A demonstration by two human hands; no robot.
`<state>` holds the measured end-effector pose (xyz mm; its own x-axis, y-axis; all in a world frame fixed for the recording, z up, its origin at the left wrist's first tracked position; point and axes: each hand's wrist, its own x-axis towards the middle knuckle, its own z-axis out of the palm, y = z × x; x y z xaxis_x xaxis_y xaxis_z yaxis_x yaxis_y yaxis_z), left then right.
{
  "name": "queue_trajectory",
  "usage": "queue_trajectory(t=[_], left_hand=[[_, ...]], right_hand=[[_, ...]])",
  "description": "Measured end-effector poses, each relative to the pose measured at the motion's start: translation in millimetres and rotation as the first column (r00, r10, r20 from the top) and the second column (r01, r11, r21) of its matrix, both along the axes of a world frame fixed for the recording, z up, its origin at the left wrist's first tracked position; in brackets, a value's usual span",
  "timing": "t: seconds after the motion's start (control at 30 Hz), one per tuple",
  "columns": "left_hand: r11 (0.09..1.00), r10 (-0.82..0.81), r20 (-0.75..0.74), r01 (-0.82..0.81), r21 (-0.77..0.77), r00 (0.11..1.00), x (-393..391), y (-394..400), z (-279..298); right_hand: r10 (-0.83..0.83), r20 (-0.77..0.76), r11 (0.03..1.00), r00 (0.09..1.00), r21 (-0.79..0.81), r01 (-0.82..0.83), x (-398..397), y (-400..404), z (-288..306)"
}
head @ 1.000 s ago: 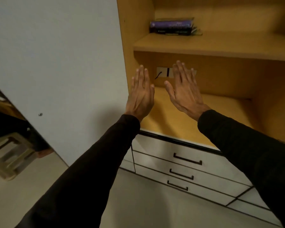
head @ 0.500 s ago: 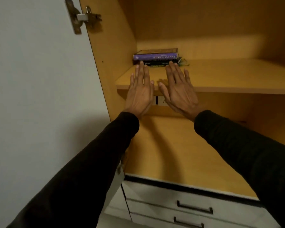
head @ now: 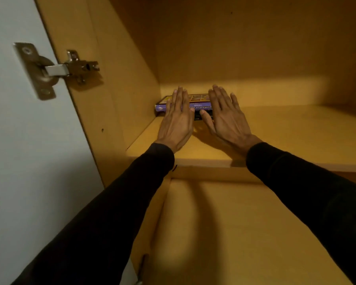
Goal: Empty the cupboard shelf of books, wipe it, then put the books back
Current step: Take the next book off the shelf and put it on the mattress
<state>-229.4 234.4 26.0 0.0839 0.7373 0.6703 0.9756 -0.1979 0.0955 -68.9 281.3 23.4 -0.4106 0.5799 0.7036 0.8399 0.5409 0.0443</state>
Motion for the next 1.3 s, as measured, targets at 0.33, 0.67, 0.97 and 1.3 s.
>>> queue_trajectory(t=[0.33, 0.67, 0.97, 1.3], left_hand=[[0.995, 0.086, 0.004, -0.085, -0.058, 0.996, 3, 78, 21], [0.96, 0.069, -0.032, -0.075, -0.27, 0.997, -16, 137, 17], [0.971, 0.04, 0.081, -0.02, -0.24, 0.996, -37, 180, -4], [0.993, 0.091, -0.006, -0.091, -0.075, 0.996, -35, 177, 5]], right_hand=[[0.049, 0.044, 0.998, 0.998, -0.048, -0.047, 12, 82, 20], [0.021, 0.045, 0.983, 0.999, -0.185, -0.012, -2, 136, -11], [0.08, -0.062, 0.967, 0.995, -0.238, -0.093, -12, 155, -7], [0.135, -0.152, 0.948, 0.979, -0.266, -0.172, -5, 161, -5]])
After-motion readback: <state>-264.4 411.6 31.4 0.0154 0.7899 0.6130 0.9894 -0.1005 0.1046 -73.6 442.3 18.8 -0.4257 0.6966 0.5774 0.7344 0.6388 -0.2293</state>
